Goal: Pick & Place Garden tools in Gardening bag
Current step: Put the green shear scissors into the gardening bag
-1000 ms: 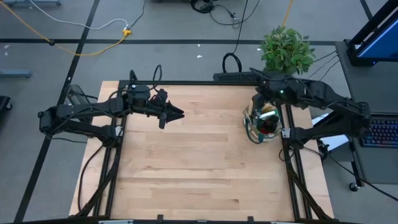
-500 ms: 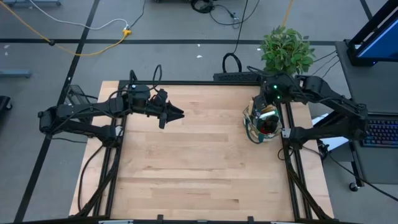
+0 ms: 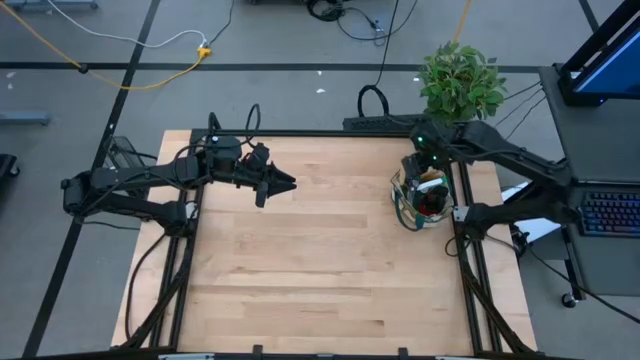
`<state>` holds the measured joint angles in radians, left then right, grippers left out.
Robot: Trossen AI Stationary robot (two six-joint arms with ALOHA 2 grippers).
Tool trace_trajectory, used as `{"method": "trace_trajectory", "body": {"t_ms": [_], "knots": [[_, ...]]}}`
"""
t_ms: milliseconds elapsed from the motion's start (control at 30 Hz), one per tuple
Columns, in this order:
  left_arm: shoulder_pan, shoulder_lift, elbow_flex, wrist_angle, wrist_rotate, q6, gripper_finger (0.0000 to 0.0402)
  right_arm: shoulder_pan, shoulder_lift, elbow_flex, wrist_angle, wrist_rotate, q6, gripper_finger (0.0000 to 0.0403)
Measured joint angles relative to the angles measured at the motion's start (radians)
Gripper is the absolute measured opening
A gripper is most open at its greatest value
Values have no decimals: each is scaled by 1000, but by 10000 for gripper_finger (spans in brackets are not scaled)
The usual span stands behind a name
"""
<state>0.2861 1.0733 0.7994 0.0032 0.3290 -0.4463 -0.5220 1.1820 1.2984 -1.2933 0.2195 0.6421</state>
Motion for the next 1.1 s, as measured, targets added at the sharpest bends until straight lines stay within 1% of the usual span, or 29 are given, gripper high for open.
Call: {"method": "trace_trajectory", "body": {"t_ms": [100, 200, 400, 500, 733, 967, 1100], "knots": [[0, 0, 0, 0, 0, -1, 136, -40, 0, -49, 63, -20, -19, 213], [0, 0, 0, 0, 0, -1, 136, -78, -1, -105, 131, -65, -40, 211], [1, 0, 0, -1, 0, -7, 136, -138, 0, -196, 258, -86, -57, 214], [1, 0, 0, -1, 0, -19, 136, -161, 0, -206, 280, -100, -64, 215], [1, 0, 0, -1, 0, -26, 136, -202, 1, -206, 321, -93, -90, 209], [1, 0, 0, -1, 0, -26, 136, -212, 47, -206, 326, -93, -109, 198], [1, 0, 0, -2, 0, -26, 136, -213, 65, -206, 327, -91, -113, 186]]}}
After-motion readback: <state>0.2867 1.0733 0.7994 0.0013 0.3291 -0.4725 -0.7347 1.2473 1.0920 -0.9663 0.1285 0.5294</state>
